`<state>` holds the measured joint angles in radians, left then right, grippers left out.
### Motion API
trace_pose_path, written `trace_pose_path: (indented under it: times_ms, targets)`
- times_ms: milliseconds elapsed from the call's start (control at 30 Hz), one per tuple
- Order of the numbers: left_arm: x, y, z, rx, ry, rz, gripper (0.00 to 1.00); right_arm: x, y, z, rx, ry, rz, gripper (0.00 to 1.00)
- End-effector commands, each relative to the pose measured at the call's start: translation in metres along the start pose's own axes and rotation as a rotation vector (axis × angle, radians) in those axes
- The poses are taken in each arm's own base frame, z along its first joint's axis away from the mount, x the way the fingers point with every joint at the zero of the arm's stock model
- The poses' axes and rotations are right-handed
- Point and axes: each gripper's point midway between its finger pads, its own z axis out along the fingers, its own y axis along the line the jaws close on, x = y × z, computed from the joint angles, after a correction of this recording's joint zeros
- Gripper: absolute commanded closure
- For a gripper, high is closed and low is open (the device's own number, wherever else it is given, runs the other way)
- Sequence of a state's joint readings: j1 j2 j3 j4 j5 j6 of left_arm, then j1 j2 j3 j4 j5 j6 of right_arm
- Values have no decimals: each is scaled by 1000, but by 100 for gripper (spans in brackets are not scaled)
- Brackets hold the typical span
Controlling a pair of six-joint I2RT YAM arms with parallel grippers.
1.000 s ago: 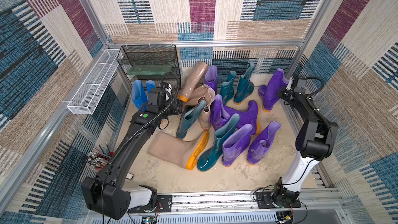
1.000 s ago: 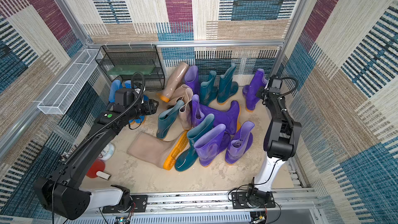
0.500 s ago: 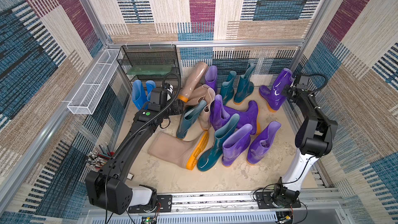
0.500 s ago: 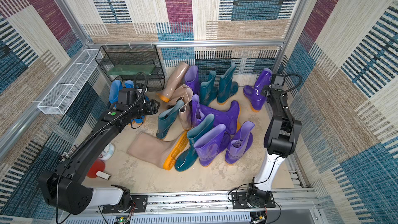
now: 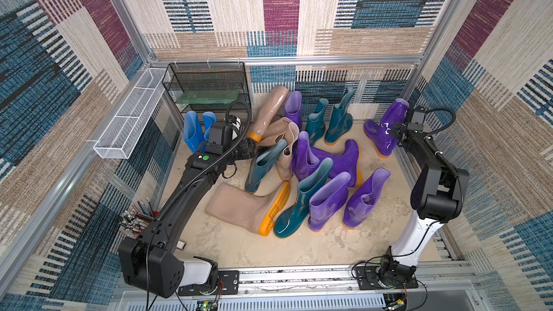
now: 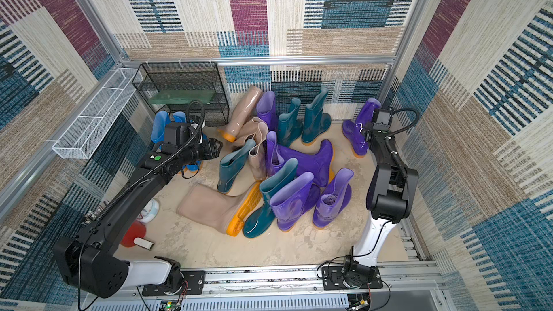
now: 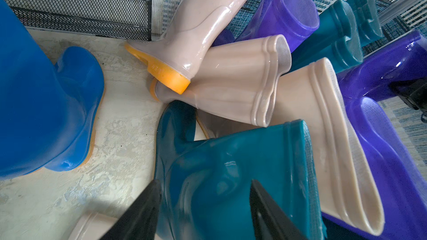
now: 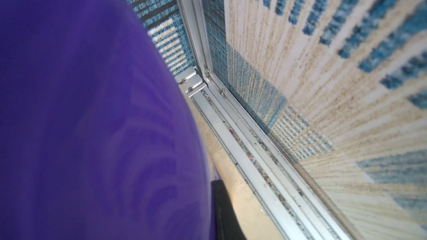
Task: Match and arrange rain boots in pairs
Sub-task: Move the rain boot to the corner of the board.
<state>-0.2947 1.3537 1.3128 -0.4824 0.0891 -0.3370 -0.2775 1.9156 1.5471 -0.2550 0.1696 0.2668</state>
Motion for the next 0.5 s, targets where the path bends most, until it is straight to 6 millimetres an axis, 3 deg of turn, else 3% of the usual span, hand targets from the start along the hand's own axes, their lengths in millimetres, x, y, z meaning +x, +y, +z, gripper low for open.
trace_pose_path:
  times_ms: [0,100,467]
  targets:
    - [-8,-6,-2,29,-25,-2,34,13,3,-7,-2,42,38,47]
    - [-9,-8,-6,38,-30,-3,31,9,4,-20,-21,35,67,22]
    - [-14,-18,-19,87,-55,-9,26,14,1,-85,-46,5,112,8]
